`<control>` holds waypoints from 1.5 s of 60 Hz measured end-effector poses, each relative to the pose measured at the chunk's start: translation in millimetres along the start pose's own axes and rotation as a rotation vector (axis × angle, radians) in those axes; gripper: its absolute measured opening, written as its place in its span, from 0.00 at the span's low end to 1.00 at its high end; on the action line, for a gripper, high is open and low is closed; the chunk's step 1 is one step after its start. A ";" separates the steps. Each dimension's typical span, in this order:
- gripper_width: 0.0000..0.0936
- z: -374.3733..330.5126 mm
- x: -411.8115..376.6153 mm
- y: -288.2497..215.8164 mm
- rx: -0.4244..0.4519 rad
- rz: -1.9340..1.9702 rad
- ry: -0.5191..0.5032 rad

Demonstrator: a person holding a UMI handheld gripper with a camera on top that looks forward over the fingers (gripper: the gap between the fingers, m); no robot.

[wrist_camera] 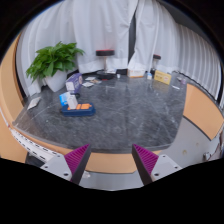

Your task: Unplug charger

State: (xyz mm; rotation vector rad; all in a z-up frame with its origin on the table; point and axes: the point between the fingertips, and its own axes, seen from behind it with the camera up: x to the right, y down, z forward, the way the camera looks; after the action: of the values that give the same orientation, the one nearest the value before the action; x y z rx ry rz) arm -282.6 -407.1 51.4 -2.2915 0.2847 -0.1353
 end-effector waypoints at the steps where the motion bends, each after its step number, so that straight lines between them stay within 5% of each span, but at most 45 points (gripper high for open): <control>1: 0.91 6.0 -10.9 -2.9 0.002 0.000 -0.015; 11: 0.91 77.5 -118.5 -52.8 0.081 0.028 -0.130; 25: 0.87 168.2 -183.7 -137.2 0.218 -0.004 -0.085; 28: 0.78 184.0 -186.6 -147.7 0.229 -0.009 -0.067; 32: 0.45 202.8 -189.6 -149.5 0.219 -0.008 -0.054; 36: 0.24 214.5 -184.8 -144.7 0.200 -0.021 -0.028; 48: 0.11 209.7 -184.3 -150.0 0.183 -0.018 -0.075; 55: 0.10 100.4 -158.2 -286.3 0.555 -0.023 -0.092; 61: 0.10 45.9 -138.0 -342.2 0.663 0.003 -0.153; 66: 0.12 69.6 -104.3 -323.7 0.591 0.032 -0.157; 78: 0.16 200.4 -41.1 -173.9 0.176 0.055 -0.147; 87: 0.22 232.8 -11.7 -133.6 0.106 0.037 -0.134; 90: 0.37 233.3 3.8 -133.1 0.108 0.021 -0.105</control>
State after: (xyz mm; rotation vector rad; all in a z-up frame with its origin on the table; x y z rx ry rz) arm -213.7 -154.0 -6.2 -2.1796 0.2418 -0.0188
